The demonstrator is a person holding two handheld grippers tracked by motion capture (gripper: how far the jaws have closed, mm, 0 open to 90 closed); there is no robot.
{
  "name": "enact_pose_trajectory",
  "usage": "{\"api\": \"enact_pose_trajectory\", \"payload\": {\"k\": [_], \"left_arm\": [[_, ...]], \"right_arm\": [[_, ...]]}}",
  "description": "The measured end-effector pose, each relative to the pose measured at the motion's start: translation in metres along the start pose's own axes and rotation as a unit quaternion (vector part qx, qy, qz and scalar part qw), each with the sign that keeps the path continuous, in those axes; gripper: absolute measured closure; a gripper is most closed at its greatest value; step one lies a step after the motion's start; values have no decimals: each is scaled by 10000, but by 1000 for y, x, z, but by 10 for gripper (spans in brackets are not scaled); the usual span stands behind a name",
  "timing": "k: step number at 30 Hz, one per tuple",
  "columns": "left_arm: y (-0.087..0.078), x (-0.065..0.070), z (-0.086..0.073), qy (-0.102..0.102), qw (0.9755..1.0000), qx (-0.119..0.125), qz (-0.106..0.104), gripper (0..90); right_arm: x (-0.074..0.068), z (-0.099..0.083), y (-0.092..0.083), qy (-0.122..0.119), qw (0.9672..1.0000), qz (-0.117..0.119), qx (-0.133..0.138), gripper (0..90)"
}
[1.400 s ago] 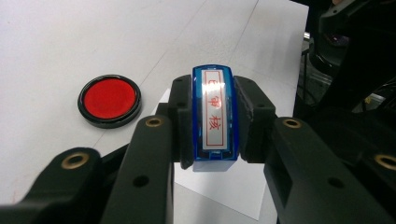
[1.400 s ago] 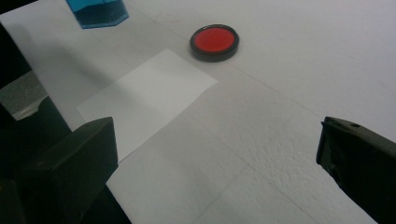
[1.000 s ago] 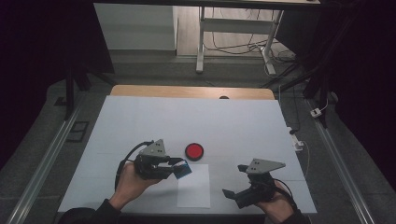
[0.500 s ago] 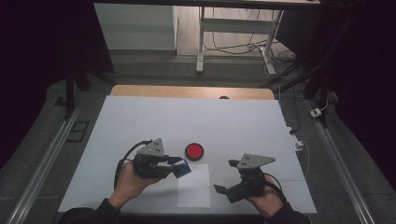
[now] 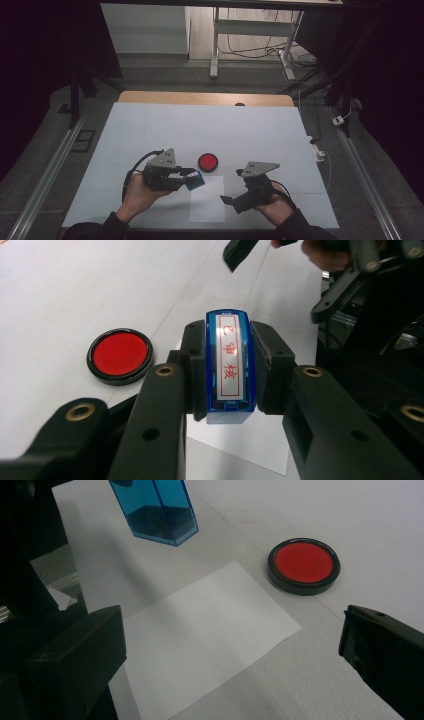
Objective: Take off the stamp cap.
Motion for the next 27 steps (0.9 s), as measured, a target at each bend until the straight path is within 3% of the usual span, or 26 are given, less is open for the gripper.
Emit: {"api": "enact_pose_trajectory", "payload": {"k": [7,16,27], "left_arm": [[0,0,0,56,9999,13,-101,705],[-2,0,3,278,9994,37,-177,706],[-1,-2,5,414,9984,128,-371,706]], "right_arm": [[-1,7,12,-68,9998,138,-97,0],[1,13,26,-61,9993,318,-211,0],[-2,23,38,-173,9975,673,-162,0]]}}
Point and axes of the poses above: each handheld gripper's, and its own axes: y roughly forward along the jaws, z roughly out of its top, x roughly to its right, the point moved 3 cm from there along y, roughly forward along the jaws, and after that the axes turned 8 degrees about z, right-handed, at the moved point
